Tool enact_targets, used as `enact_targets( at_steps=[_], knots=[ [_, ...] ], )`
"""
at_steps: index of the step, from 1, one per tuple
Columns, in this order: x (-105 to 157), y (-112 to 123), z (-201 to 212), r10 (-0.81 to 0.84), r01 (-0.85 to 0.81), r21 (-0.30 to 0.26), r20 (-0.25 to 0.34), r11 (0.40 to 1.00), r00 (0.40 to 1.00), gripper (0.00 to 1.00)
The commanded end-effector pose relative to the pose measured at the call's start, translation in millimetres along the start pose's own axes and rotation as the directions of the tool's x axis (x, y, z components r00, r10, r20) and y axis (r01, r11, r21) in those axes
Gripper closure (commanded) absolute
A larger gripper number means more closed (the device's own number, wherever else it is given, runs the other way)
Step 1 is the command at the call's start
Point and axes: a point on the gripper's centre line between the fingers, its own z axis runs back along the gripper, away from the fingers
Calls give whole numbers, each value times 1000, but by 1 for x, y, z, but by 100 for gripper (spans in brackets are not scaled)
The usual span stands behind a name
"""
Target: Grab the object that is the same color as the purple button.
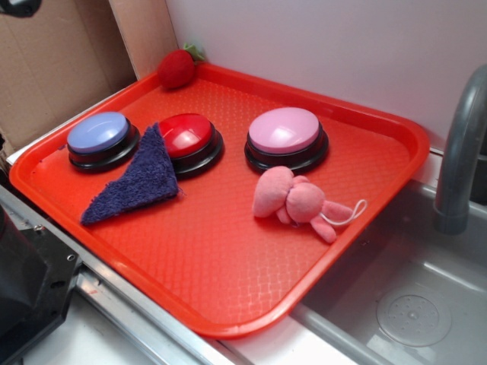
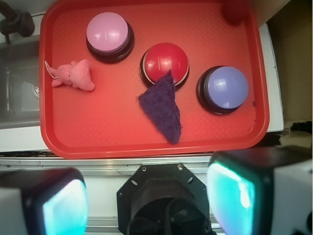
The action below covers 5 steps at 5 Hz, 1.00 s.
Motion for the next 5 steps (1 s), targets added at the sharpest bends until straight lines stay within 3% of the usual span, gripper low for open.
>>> enact_targets(
  at_steps=[1,3,5],
  knots=[
    [0,0,0,0,0,0,0,1000,1000,0],
    [13,24,-38,113,-114,38,20,993,993,0],
    [25,46,-99,152,-152,-14,8,988,988,0]
  ],
)
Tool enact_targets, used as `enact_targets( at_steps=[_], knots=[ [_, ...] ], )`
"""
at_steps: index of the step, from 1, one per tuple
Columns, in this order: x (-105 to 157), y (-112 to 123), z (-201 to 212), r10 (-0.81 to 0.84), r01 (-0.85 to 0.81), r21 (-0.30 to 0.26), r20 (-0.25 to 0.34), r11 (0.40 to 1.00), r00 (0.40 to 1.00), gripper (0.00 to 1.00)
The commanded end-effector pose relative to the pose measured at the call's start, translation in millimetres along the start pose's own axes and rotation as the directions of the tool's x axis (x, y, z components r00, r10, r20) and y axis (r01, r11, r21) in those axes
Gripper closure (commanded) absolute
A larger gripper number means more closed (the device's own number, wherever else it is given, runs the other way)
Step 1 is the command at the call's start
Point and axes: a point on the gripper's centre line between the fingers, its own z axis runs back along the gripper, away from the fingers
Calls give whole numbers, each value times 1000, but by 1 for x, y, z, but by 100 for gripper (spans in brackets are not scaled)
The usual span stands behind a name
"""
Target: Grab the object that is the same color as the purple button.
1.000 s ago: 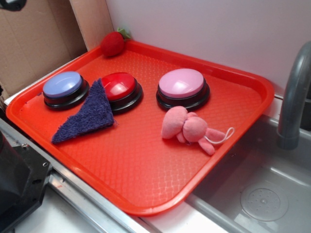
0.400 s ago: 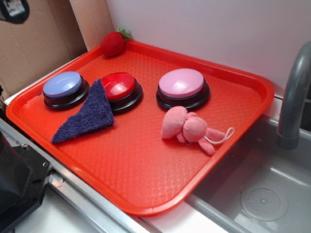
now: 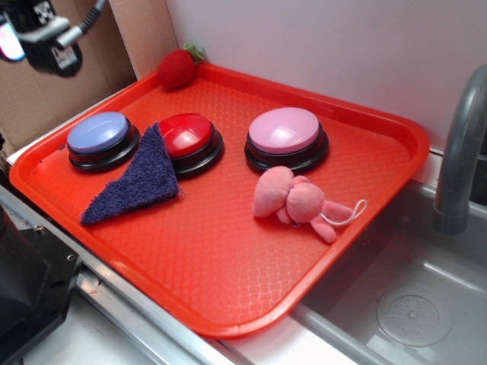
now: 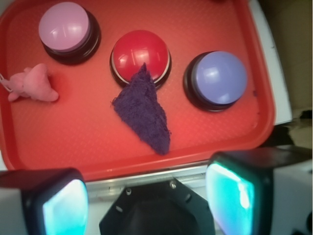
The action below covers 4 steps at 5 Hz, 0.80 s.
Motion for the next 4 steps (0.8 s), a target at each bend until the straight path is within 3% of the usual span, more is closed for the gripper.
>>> enact_targets(
  at_steps=[1,2,4],
  knots=[
    [17,16,-68,48,-48,23,17,999,999,0],
    [20,12,-93,33,-33,6,23,999,999,0],
    [22,4,-137,6,-8,-57,-20,998,1000,0]
  ],
)
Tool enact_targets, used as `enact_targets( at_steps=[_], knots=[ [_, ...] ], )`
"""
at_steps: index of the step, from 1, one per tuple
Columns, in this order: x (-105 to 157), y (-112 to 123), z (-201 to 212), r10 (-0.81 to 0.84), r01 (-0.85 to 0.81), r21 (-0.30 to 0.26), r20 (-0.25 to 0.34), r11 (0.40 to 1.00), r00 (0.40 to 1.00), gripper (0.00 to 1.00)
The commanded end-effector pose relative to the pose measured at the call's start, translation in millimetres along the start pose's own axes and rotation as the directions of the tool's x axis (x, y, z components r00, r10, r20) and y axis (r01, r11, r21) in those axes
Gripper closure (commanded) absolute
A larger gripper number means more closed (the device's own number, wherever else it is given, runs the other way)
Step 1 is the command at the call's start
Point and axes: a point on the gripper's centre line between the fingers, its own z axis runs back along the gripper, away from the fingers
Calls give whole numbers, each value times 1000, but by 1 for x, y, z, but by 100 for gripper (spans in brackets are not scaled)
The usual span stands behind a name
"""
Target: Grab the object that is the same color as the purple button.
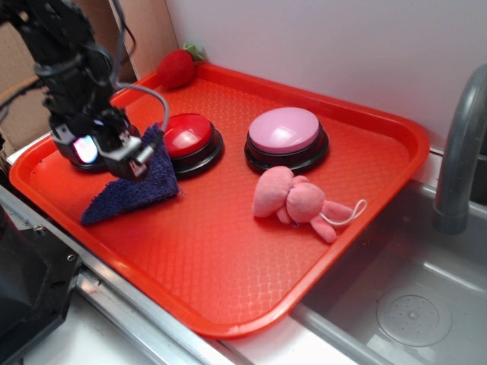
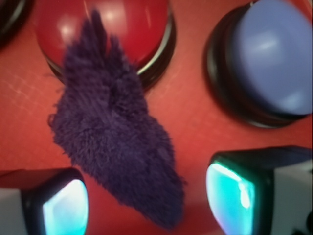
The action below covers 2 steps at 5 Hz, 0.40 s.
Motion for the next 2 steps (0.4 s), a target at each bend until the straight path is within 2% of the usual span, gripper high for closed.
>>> enact_targets(
  at_steps=[1,2],
  knots=[
    [3,-5,-25,-47,46,-65,-10,997,999,0],
    [2,-10,-30,-58,56,-77,-19,995,998,0]
  ],
)
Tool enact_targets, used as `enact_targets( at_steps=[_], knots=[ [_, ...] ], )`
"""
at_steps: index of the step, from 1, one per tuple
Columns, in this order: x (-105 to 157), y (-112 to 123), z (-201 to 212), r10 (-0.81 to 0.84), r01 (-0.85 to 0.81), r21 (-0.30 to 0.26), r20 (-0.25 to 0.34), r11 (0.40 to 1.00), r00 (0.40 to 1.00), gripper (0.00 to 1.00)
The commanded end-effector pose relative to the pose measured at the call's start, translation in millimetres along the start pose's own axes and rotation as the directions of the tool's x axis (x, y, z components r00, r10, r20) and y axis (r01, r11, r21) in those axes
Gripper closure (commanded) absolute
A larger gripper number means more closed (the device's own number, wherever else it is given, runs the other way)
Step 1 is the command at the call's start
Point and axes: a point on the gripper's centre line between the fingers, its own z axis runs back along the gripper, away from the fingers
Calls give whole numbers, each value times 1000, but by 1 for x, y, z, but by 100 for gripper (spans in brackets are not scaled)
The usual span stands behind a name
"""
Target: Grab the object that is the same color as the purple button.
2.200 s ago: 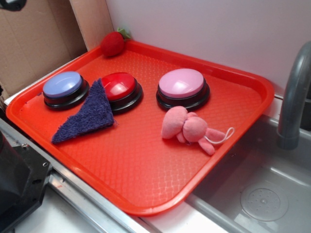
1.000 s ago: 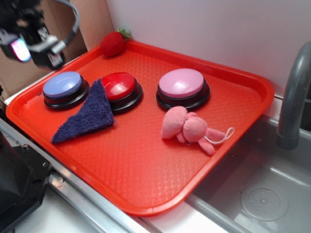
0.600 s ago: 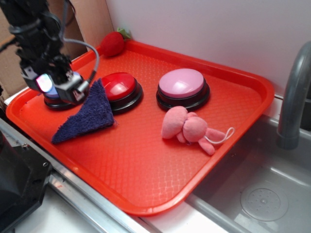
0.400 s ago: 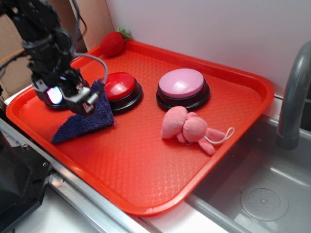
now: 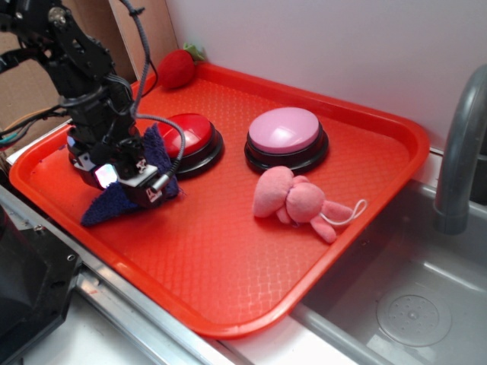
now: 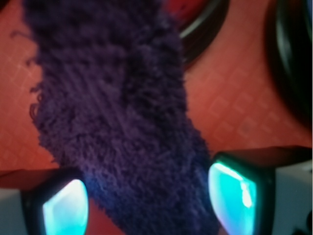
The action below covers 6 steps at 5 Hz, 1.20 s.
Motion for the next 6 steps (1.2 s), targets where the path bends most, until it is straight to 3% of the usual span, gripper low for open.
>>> enact_targets(
  at_steps=[1,4,6],
  knots=[
    [1,-4,-5,8,-8,5,11,1000,1000,100],
    [2,-8,17,89,-91,66,34,994,995,100],
    [8,-30,61,182,-188,95,70,978,981,100]
  ],
)
